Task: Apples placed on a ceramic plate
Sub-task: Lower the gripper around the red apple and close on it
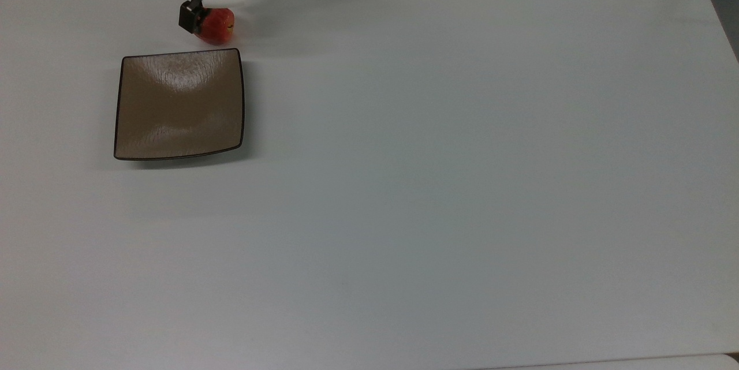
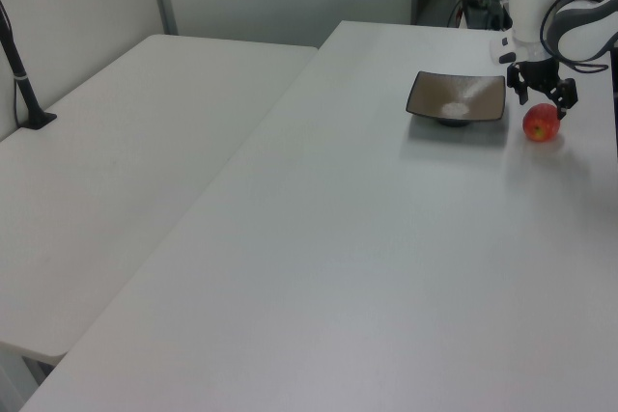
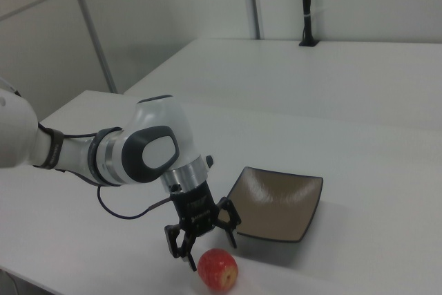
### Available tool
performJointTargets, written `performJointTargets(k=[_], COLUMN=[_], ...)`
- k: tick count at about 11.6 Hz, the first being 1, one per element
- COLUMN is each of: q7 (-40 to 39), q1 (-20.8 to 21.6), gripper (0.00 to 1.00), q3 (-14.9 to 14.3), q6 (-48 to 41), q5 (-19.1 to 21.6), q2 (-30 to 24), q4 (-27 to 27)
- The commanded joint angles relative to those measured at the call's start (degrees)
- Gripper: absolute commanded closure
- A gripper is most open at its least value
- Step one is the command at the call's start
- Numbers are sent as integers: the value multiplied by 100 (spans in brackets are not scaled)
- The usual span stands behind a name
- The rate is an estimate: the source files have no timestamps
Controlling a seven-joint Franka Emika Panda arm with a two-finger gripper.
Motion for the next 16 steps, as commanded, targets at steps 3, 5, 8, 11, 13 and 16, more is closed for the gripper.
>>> performJointTargets(k=[3,5,8,11,13,16], q7=[-103,-103,-94,-50,3,204], q1=[-19,-10,-10,51,174,385], gripper=[0,26,50,51,51,50], q3=[-21,-21,-21,-12,5,75], q6=[-109,-92,-74,-162,-311,-758], q5=[-94,-155,-156,-129,-42,407], q2=[80,133,142,-15,-287,-464], q4=[-94,-85,-76,-41,11,317])
